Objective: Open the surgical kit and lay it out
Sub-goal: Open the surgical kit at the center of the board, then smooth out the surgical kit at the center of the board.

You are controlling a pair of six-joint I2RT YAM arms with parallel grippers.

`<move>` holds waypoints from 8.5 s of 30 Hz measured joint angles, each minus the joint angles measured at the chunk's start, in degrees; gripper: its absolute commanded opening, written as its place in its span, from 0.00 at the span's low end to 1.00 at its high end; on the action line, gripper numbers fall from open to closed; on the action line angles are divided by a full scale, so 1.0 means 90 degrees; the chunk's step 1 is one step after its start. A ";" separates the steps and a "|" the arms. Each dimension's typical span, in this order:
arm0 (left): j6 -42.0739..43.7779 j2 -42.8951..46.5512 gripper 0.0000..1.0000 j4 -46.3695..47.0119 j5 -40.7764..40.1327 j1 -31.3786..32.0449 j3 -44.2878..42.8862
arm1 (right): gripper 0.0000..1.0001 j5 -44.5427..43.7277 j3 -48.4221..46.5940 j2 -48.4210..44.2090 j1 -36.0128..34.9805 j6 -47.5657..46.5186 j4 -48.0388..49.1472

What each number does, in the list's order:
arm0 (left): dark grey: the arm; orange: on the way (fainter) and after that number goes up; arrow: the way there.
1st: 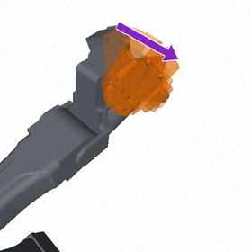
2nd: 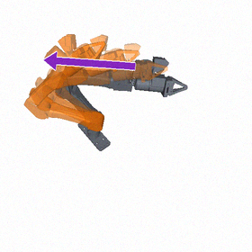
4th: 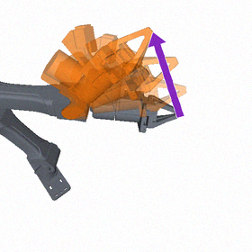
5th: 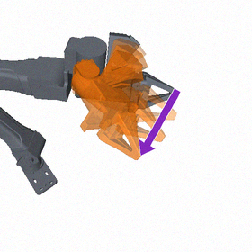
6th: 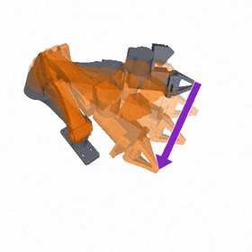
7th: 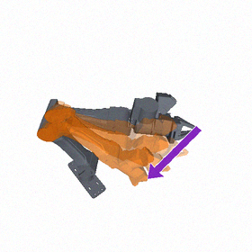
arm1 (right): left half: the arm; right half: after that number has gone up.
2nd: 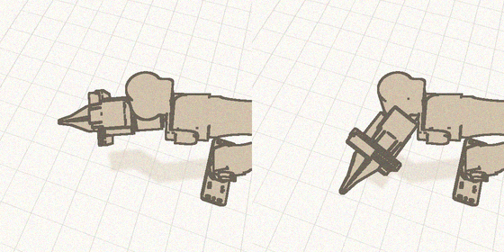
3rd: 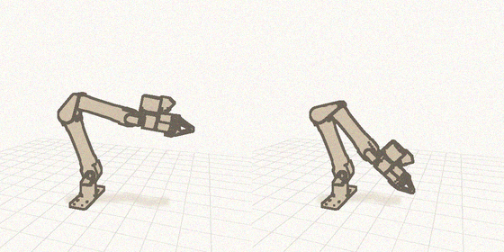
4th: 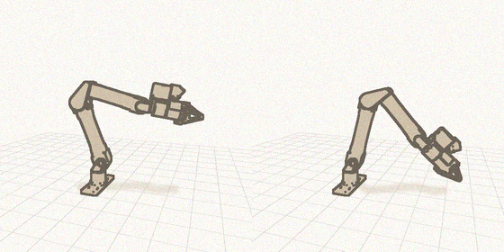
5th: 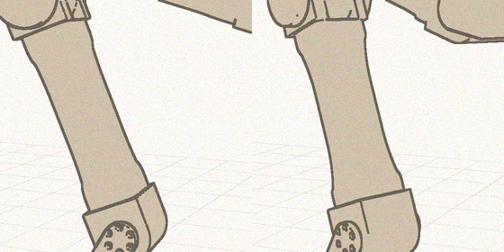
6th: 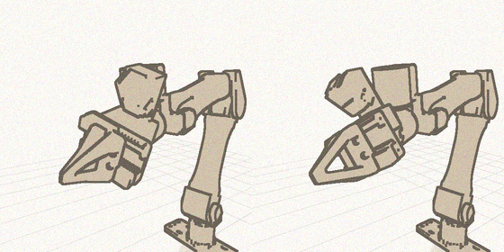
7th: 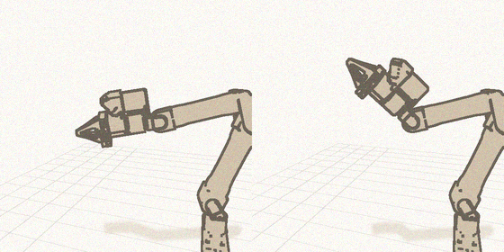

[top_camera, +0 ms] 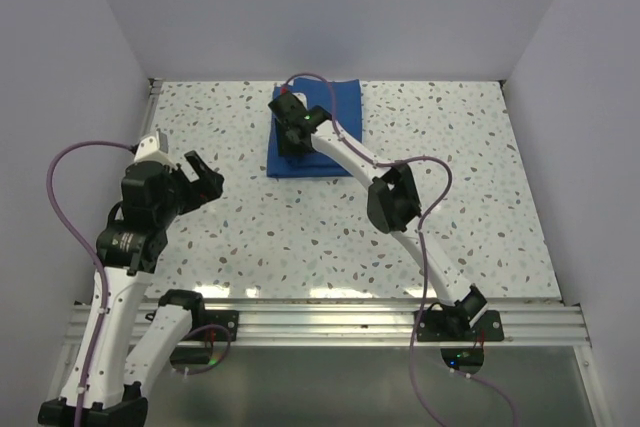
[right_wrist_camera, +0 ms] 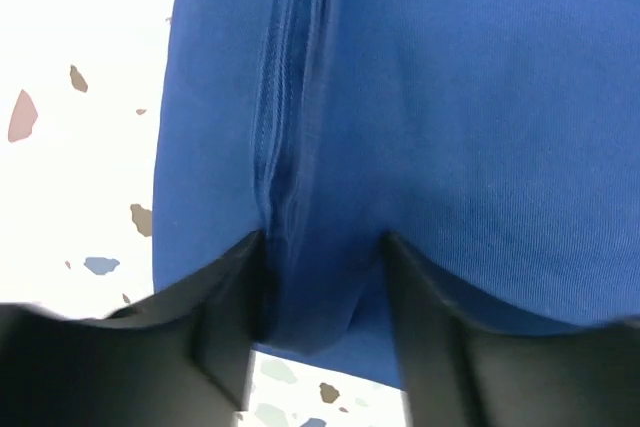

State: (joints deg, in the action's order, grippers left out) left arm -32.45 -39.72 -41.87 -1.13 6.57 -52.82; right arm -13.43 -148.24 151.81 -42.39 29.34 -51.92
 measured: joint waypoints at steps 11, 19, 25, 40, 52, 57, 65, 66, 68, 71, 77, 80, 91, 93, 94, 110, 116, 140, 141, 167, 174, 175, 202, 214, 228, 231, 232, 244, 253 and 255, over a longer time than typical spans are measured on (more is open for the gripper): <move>-0.0080 -0.0991 0.90 0.0223 -0.0095 0.0002 -0.0039 | 0.00 -0.0308 0.0923 -0.0687 0.0019 -0.0221 0.0330; 0.0483 -0.3378 0.91 0.0663 -0.0466 0.0709 -0.1756 | 0.00 -0.0753 0.3130 -0.3315 0.0765 -0.0046 0.0376; 0.0804 -0.5457 0.92 0.1217 -0.0809 0.1991 -0.3274 | 0.00 -0.1336 0.4721 -0.4918 0.2093 0.0083 0.0478; 0.0857 -1.0168 0.86 0.0345 -0.1484 0.3944 -0.6419 | 0.98 -0.2463 0.6802 -0.5489 0.3410 0.0272 -0.0240; 0.0891 -1.0370 0.00 -0.0053 -0.1899 0.3993 -0.6907 | 0.98 -0.1938 0.6404 -0.5914 0.3378 0.0194 0.0279; 0.0833 -0.9887 0.00 -0.0226 -0.2069 0.3786 -0.6778 | 0.98 -0.1688 0.5668 -0.5127 0.3378 0.0197 0.0372; 0.0444 -0.5952 0.32 0.0109 -0.2494 0.1574 -0.3968 | 0.98 -0.1209 0.4835 -0.4231 0.3385 0.0129 0.0809; 0.0430 -0.5430 0.77 0.0143 -0.2645 0.1234 -0.3558 | 0.98 -0.1168 0.4687 -0.4092 0.3388 0.0126 0.0925; 0.0333 -0.4656 1.00 0.0199 -0.2861 0.0855 -0.2871 | 0.98 -0.1078 0.4430 -0.3849 0.3390 0.0131 0.1137; 0.0216 -0.4097 1.00 0.0155 -0.2905 0.0736 -0.1940 | 0.98 -0.1059 0.3956 -0.3349 0.3422 0.0168 0.1438; -0.0032 -0.4393 1.00 -0.0049 -0.2509 0.0743 -0.0680 | 0.98 -0.1086 0.3249 -0.2344 0.3592 0.0311 0.2176; -0.0112 -0.4320 1.00 -0.0126 -0.2319 0.0743 -0.0362 | 0.98 -0.1180 0.2871 -0.1836 0.3750 0.0464 0.2382; -0.0160 -0.3871 0.99 -0.0134 -0.2089 0.0743 0.0257 | 0.95 -0.1394 0.1464 -0.0505 0.4500 0.0857 0.3043; -0.0160 -0.3871 0.98 -0.0136 -0.2045 0.0743 0.0265 | 0.92 -0.1396 0.1066 -0.0214 0.4563 0.0857 0.3075; -0.0160 -0.3881 0.97 -0.0124 -0.2025 0.0743 0.0265 | 0.89 -0.1394 0.0889 -0.0068 0.4588 0.0855 0.3106; -0.0158 -0.4435 0.95 -0.0107 -0.1875 0.0743 0.0255 | 0.20 -0.1171 0.0539 0.0590 0.4585 0.0695 0.3208; -0.0158 -0.4563 0.95 -0.0095 -0.1826 0.0743 0.0226 | 0.00 -0.1200 0.0546 0.0590 0.4568 0.0585 0.3242; -0.0160 -0.3174 0.99 -0.0187 -0.1948 0.0743 0.0058 | 0.00 -0.0168 0.4301 -0.2892 0.3939 0.0350 0.4323; -0.0158 -0.3004 0.99 -0.0216 -0.1948 0.0743 0.0058 | 0.00 -0.0092 0.4575 -0.3152 0.3827 0.0308 0.4269; -0.0685 -0.0374 1.00 -0.1277 -0.1370 0.0743 -0.0036 | 0.98 -0.1239 1.0474 -1.4455 0.1253 0.2555 -0.2387; -0.0726 -0.0316 1.00 -0.1358 -0.1319 0.0743 -0.0032 | 0.98 -0.1409 1.0154 -1.3804 0.1253 0.2829 -0.2703; -0.0721 -0.0330 1.00 -0.1341 -0.1321 0.0743 -0.0015 | 0.98 -0.1387 1.0120 -1.3738 0.1253 0.2752 -0.2696; 0.1447 -0.7766 0.98 0.1406 -0.1411 -0.0828 -0.3990 | 0.98 0.0267 0.5336 -0.3398 0.4906 0.0418 0.0600; 0.1426 -1.0176 0.92 0.1996 -0.0325 -0.1566 -0.5795 | 0.98 -0.0308 0.5178 -0.3179 0.5168 0.0355 0.0532; 0.1406 -1.0707 0.69 0.2416 0.1005 -0.1511 -0.6295 | 0.68 0.0092 0.5115 -0.2606 0.5187 0.0520 0.1183; 0.1494 -1.0722 0.58 0.2402 0.1290 -0.1411 -0.6288 | 0.39 0.0192 0.5110 -0.2584 0.5190 0.0510 0.1234; 0.1530 -1.0744 0.53 0.2407 0.1367 -0.1365 -0.6288 | 0.16 0.0267 0.5088 -0.2567 0.5202 0.0503 0.1239; 0.1331 -1.1052 0.00 0.2307 0.1807 -0.1171 -0.6647 | 0.00 0.1396 0.3645 -0.1668 0.5253 0.0520 0.1134; 0.0809 -1.0826 0.00 0.2023 0.0750 -0.1263 -0.6492 | 0.00 0.1780 0.1428 -0.0313 0.5168 0.0641 0.1309; 0.0753 -1.0739 0.00 0.1899 0.0500 -0.1314 -0.6428 | 0.00 0.1783 0.1375 -0.0262 0.5168 0.0656 0.1384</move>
State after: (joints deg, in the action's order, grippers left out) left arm -25.67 -136.38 -24.77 3.38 -5.26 -110.67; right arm 2.61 -135.87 149.45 4.12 35.24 -39.46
